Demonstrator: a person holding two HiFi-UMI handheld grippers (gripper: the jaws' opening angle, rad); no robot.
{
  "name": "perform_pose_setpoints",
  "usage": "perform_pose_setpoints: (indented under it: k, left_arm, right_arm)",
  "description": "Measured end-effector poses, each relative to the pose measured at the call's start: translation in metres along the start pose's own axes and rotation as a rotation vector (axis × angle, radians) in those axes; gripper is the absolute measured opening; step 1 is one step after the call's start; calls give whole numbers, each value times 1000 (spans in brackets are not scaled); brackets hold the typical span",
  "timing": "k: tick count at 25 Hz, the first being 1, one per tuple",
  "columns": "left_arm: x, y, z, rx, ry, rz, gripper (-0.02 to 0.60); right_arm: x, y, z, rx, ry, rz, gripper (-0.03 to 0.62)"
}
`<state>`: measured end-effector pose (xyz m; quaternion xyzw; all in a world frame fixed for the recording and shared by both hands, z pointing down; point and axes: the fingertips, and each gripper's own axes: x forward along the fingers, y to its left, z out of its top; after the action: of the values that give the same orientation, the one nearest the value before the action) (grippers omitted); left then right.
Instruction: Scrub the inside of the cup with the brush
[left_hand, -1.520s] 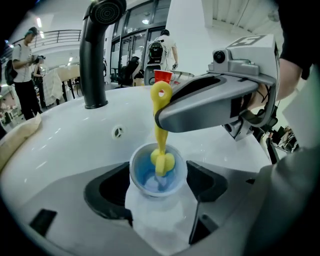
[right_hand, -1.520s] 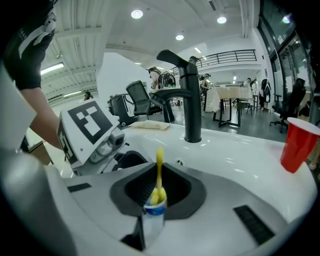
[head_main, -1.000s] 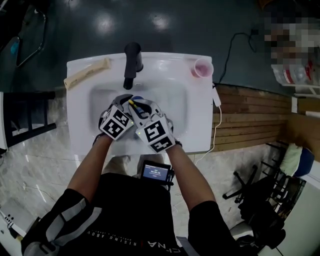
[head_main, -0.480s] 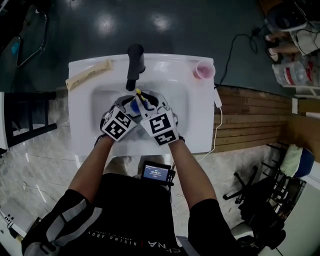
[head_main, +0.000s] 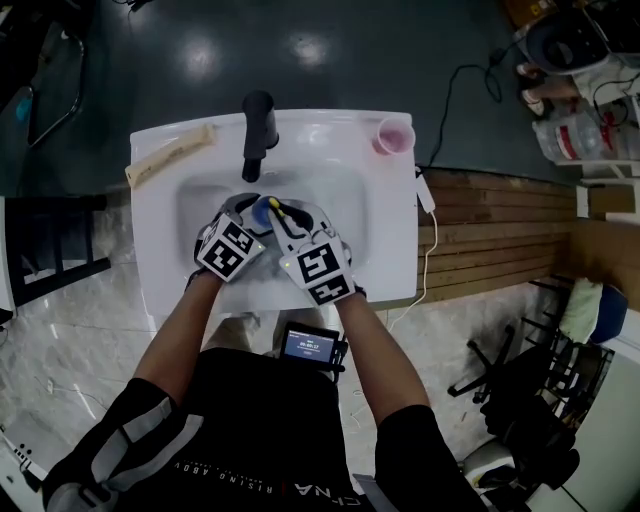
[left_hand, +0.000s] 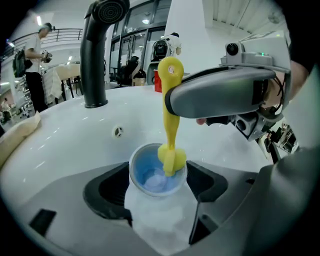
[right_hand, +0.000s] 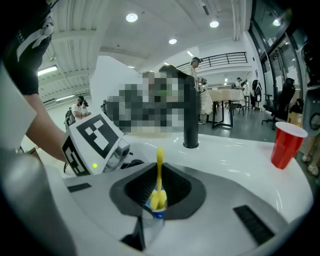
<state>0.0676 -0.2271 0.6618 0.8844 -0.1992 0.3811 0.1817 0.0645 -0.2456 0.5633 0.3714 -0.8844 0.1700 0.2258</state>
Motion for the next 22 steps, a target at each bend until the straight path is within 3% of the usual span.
perform_pose_setpoints:
  k: [10,18,22]
  left_arm:
    - [-1,-5,-5,50,33,-31,350]
    - [-1,-4,1,68,4,-21,351]
    - [2,-5,0,73,11,-21,351]
  right_arm:
    - [-7,1,24,59,-62,-38,40]
    - [-46,-14,54,76,-153,-99,38]
    - [-68,-24,50,66,-147,-125,38]
